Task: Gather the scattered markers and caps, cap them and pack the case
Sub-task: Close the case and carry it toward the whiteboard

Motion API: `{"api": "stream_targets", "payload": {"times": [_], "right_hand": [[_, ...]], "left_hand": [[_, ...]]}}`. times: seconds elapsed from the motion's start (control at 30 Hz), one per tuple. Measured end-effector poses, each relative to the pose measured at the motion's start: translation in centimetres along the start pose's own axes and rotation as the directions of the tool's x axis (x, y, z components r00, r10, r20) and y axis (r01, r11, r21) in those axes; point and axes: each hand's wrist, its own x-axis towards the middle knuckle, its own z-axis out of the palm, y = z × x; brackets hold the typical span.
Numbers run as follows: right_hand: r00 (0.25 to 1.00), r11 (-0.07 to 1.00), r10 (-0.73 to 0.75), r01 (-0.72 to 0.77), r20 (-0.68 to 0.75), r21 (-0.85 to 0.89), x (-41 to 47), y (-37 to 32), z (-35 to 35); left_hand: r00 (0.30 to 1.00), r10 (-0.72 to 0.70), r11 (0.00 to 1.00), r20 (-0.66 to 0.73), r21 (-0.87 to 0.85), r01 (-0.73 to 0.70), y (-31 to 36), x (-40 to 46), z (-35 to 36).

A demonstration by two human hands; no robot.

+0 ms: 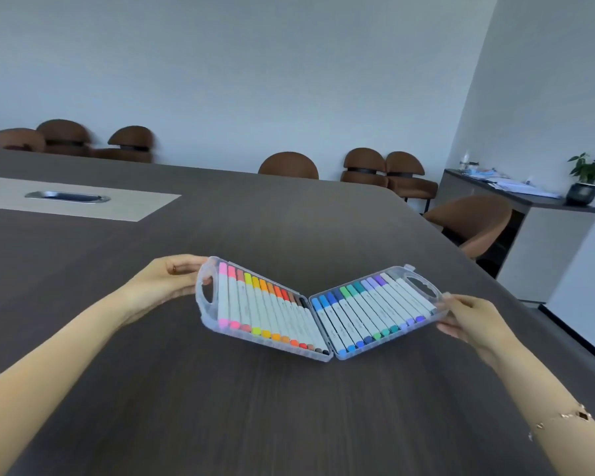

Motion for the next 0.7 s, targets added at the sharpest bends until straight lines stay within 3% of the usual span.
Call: {"api": "stream_targets", "payload": {"times": [0.1, 0.33, 0.53, 0.63, 0.7], "right_hand": [[0.996, 0.984, -0.089, 0.087, 0.004, 0.158, 0.2, -0.9, 0.5], [0.926, 0.926, -0.328, 0.275, 0.189, 0.259, 0.2, -5.3, 1.8], [0.856, 0.919, -0.371, 0.283, 0.359, 0.274, 0.9, -8.2, 3.3], [0.759, 0.882, -0.471, 0.41, 0.45, 0.232, 0.6, -8.8, 3.6], [0.746, 0.864, -0.496, 0.473, 0.445, 0.169, 0.4, -8.9, 4.0]], "left_hand": [[0.987, 0.149, 0.984, -0.065, 0.11, -0.141, 2.3, 1.0, 1.4], [0.938, 0.343, 0.907, 0.057, 0.24, -0.346, 8.3, 4.5, 5.6], [0.942, 0.327, 0.883, 0.08, 0.33, -0.335, 9.2, 8.7, 8.5], [0.942, 0.329, 0.876, 0.068, 0.35, -0.331, 8.8, 9.8, 9.1], [0.94, 0.326, 0.884, 0.103, 0.318, -0.341, 8.7, 10.0, 9.1]]}}
